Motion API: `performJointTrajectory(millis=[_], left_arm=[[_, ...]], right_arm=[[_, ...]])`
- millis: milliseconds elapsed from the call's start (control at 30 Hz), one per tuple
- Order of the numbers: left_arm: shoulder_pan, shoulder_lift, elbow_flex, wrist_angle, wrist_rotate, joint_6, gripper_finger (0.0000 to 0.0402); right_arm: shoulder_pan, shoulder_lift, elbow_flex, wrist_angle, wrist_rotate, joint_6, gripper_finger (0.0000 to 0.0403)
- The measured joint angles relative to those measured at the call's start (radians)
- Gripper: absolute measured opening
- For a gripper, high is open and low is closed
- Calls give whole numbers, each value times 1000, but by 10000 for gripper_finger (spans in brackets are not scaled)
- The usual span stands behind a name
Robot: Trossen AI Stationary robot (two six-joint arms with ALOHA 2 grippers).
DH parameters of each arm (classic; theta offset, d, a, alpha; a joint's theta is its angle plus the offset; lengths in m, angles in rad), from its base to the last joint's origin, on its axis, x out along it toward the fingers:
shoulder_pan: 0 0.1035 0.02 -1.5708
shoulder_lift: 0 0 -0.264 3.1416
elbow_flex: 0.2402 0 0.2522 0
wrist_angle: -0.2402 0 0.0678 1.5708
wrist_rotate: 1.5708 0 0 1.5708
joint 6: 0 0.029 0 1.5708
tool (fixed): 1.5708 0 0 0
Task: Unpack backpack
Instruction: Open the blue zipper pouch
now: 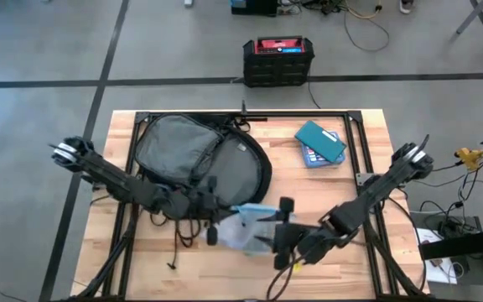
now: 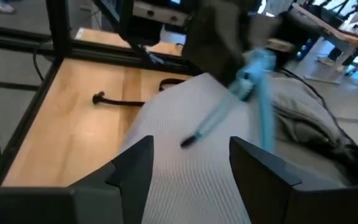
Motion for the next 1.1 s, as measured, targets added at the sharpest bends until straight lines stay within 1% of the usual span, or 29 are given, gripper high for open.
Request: performJointTrajectory(millis=[100, 200, 433, 533, 600, 667, 700, 733, 900, 1033, 1100], left_arm=[[-19, 45, 69, -33, 9, 27, 0], [-34, 61, 119, -95, 13, 36, 0], [-41, 58, 128, -108, 0, 40, 0], [-42, 53, 128, -110, 3, 40, 0], [-42, 48, 128, -118, 7, 43, 0], [-42, 33, 128, -146, 17, 42, 0], [-43, 22, 128, -165, 24, 40, 0], [-44, 9, 128, -181, 27, 37, 0], [-44, -72, 128, -268, 59, 18, 0], [-44, -139, 128, -325, 126, 17, 0], [-46, -167, 128, -345, 132, 17, 0]], right_arm=[[-6, 41, 22, 2, 24, 31, 162], [-14, 60, 40, 6, 28, 33, 147], [-42, 56, 61, 7, 42, 104, 114], [-54, 56, 68, 5, 13, 105, 99], [-66, 55, 70, 5, -32, 104, 78], [-70, 55, 71, 5, -63, 99, 44], [-70, 55, 71, 3, -66, 93, 24], [-69, 53, 71, -1, -67, 83, 12], [-58, 18, 71, -25, -71, 75, 2], [-42, -24, 71, -40, -71, 69, 0], [-29, -41, 72, -48, -70, 70, 0]])
